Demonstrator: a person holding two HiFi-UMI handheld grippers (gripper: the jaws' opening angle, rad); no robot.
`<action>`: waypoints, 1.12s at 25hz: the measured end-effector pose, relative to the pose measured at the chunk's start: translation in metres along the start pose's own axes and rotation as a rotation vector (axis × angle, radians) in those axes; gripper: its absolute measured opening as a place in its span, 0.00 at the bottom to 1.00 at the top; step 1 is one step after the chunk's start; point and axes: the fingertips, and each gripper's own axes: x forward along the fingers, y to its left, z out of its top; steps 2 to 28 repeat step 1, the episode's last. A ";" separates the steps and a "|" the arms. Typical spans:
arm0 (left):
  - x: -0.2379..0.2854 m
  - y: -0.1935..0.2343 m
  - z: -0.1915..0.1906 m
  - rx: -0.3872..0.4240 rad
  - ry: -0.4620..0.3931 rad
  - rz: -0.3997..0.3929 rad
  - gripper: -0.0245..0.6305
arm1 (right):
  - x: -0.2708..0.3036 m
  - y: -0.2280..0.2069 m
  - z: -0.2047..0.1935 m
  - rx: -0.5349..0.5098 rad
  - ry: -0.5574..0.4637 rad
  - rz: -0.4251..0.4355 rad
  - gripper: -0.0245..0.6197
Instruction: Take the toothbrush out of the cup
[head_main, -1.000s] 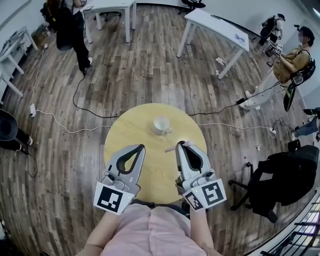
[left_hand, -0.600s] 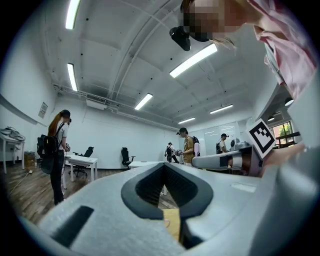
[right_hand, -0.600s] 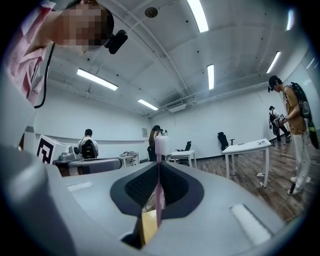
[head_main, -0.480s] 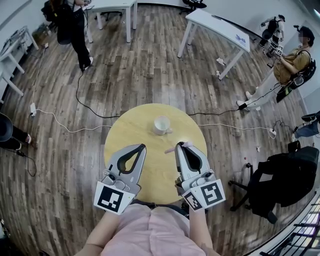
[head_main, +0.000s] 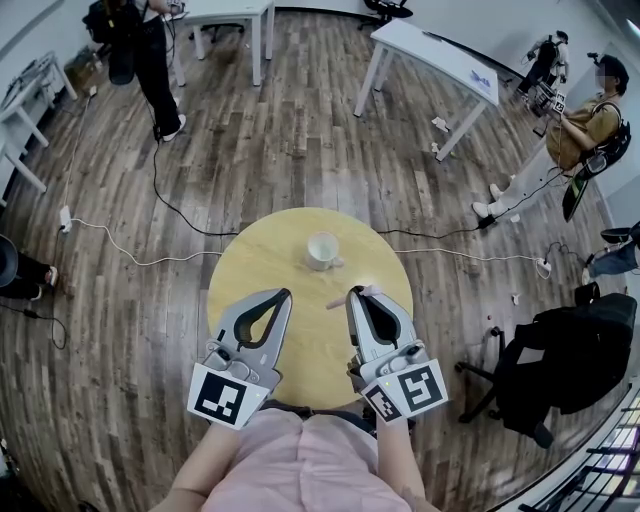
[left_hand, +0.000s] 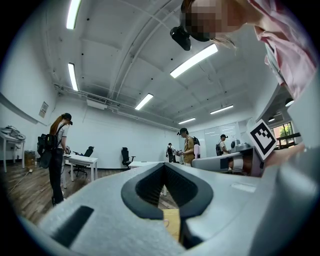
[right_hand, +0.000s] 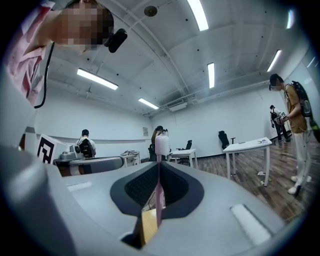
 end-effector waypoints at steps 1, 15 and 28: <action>0.000 -0.001 0.000 -0.001 0.000 -0.001 0.03 | 0.000 0.000 0.000 -0.001 0.001 0.000 0.07; 0.000 -0.001 0.000 -0.001 0.000 -0.001 0.03 | 0.000 0.000 0.000 -0.001 0.001 0.000 0.07; 0.000 -0.001 0.000 -0.001 0.000 -0.001 0.03 | 0.000 0.000 0.000 -0.001 0.001 0.000 0.07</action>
